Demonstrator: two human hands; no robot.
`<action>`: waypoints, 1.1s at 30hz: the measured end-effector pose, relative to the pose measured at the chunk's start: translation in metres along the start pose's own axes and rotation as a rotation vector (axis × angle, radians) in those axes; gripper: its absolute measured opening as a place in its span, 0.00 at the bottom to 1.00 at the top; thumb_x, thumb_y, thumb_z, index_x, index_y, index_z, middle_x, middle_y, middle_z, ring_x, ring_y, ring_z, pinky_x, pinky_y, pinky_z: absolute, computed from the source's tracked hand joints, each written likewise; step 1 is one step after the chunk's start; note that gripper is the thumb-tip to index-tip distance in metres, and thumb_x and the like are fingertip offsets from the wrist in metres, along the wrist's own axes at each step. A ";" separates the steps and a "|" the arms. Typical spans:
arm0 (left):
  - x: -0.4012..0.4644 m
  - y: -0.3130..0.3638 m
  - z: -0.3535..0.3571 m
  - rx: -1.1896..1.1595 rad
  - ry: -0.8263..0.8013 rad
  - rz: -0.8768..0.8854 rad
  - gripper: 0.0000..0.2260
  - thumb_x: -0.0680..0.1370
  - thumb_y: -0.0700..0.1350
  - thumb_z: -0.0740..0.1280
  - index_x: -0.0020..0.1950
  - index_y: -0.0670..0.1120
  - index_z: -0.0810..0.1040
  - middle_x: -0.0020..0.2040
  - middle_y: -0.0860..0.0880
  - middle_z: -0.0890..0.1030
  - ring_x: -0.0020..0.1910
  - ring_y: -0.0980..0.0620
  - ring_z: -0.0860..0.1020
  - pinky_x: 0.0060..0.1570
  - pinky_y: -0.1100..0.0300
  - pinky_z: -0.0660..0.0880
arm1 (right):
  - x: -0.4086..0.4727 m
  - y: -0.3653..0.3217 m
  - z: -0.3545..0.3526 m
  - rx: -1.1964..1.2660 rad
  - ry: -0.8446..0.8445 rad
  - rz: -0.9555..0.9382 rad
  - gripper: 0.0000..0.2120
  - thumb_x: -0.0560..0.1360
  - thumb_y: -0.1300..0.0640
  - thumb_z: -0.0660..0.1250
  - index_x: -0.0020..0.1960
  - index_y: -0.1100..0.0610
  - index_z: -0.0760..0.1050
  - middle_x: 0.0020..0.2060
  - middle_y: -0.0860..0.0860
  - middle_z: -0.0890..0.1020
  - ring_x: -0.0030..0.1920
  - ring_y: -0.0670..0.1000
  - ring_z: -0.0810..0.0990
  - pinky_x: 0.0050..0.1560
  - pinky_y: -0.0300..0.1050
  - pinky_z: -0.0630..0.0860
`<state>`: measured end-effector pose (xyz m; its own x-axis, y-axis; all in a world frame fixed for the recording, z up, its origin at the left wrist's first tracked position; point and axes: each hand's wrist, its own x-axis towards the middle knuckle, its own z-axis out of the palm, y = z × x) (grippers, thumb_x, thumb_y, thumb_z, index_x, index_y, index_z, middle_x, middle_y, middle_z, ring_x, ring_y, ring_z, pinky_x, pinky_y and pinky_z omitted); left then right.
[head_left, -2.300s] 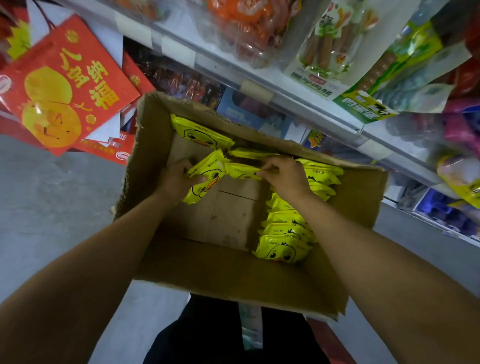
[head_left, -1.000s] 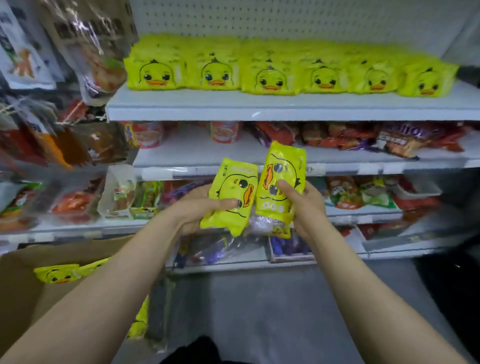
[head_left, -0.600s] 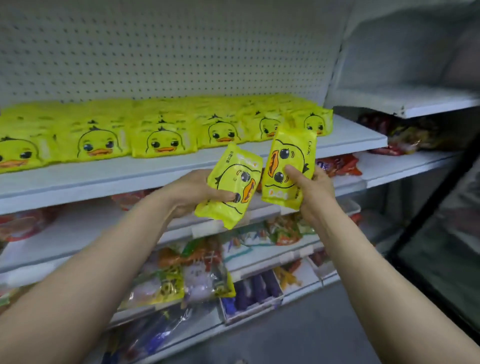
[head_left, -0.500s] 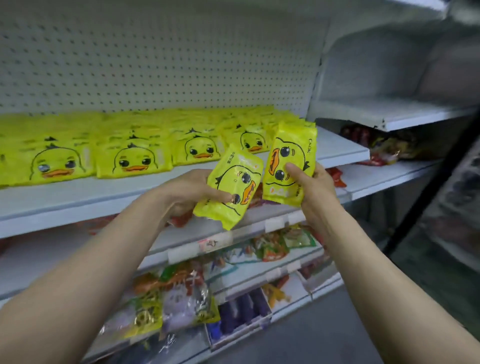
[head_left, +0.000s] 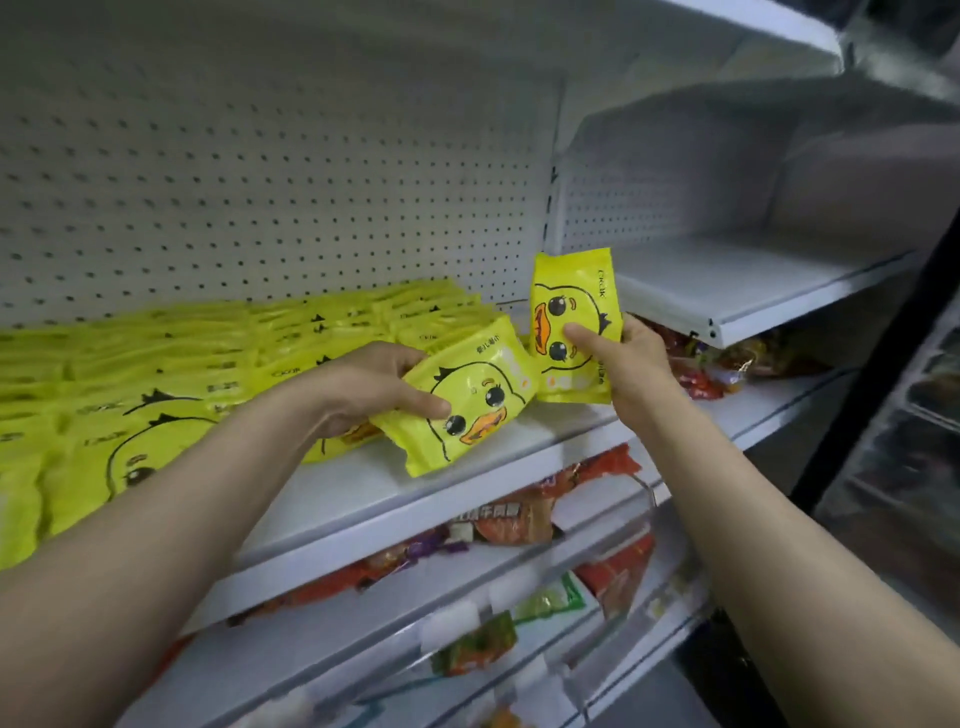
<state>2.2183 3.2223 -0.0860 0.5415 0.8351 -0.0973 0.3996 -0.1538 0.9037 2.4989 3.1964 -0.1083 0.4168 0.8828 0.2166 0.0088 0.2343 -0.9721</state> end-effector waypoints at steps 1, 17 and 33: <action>0.010 0.004 0.003 0.047 0.016 0.008 0.13 0.69 0.38 0.77 0.52 0.47 0.81 0.48 0.52 0.85 0.50 0.51 0.83 0.56 0.56 0.76 | 0.019 0.000 -0.002 -0.029 -0.035 0.003 0.10 0.69 0.60 0.77 0.49 0.56 0.81 0.43 0.53 0.87 0.43 0.55 0.86 0.45 0.56 0.83; 0.085 0.036 0.038 0.301 0.234 -0.129 0.23 0.64 0.50 0.80 0.56 0.53 0.78 0.58 0.61 0.78 0.61 0.68 0.72 0.63 0.60 0.72 | 0.273 0.014 0.012 -1.111 -0.792 -0.238 0.12 0.63 0.53 0.82 0.41 0.51 0.79 0.40 0.47 0.83 0.42 0.47 0.81 0.40 0.40 0.76; 0.101 0.059 0.053 0.150 0.375 -0.159 0.21 0.59 0.51 0.81 0.49 0.57 0.80 0.53 0.52 0.83 0.55 0.53 0.80 0.61 0.53 0.74 | 0.315 0.046 0.071 -1.211 -0.881 -0.565 0.22 0.66 0.53 0.79 0.58 0.51 0.79 0.52 0.50 0.80 0.53 0.53 0.78 0.46 0.44 0.72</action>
<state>2.3360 3.2699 -0.0652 0.1693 0.9844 -0.0475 0.5749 -0.0595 0.8161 2.5661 3.5145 -0.0787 -0.5165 0.8476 0.1214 0.8336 0.5302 -0.1552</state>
